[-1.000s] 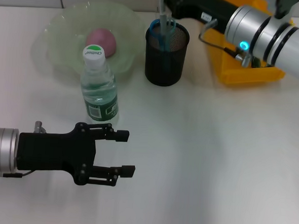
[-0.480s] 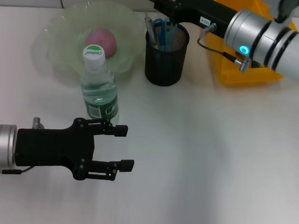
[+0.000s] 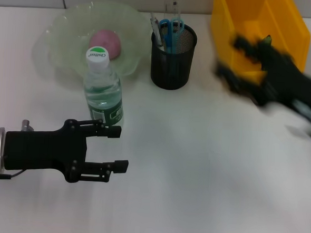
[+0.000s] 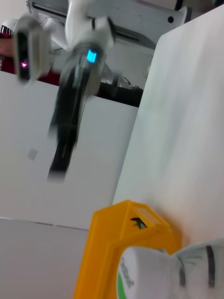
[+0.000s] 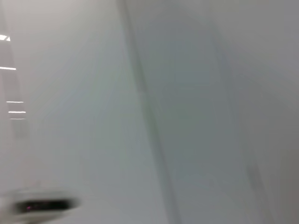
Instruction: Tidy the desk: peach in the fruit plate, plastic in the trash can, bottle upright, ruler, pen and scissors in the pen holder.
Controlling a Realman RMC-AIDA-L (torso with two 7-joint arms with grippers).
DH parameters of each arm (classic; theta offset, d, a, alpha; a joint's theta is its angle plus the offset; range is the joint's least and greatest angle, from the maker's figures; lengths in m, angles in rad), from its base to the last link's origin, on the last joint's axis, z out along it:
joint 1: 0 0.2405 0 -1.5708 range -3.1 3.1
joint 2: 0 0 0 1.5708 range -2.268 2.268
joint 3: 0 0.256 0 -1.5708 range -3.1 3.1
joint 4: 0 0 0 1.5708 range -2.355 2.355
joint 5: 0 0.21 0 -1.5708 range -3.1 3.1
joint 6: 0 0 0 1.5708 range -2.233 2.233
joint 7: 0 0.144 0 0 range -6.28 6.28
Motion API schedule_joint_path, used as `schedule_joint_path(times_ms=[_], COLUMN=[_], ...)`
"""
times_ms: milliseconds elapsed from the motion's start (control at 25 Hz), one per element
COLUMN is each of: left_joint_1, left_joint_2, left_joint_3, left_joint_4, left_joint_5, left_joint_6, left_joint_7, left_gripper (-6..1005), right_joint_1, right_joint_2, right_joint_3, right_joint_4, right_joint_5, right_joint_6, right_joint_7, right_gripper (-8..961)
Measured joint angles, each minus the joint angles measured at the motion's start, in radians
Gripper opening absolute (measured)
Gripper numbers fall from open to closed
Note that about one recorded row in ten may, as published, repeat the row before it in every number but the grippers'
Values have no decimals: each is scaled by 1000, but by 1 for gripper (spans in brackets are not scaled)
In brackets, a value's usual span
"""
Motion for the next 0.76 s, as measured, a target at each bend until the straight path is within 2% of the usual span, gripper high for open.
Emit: schedule_joint_path(times_ms=[80,160,280,440,760], left_joint_1=[-4,-7,-10,-9,-1], left_joint_2=[6,8,10,7,10], left_joint_3=[-2,-3,-3,-3,-2], left_joint_4=[1,1,2,2,12], left_joint_5=[3,6,7,7,9], left_joint_6=[-3,-3,-3,-2,27], left_joint_7=[-1,-1,-1,1,0], left_gripper=[786,786,786,786,786], right_joint_1=[-34,-39,-26,-20,-17], right_joint_2=[-16,-37,-58,-54,-35], right_joint_3=[118,249,375,413,410], right_joint_4=[37,88,143,159,198], right_joint_5=[-128,-300,-502,-632,-655], right_joint_6=[-208,-411,-562,-571,-541], right_joint_7=[0,-1,-6,-15,-87], right_gripper=[733,761,802,816,817])
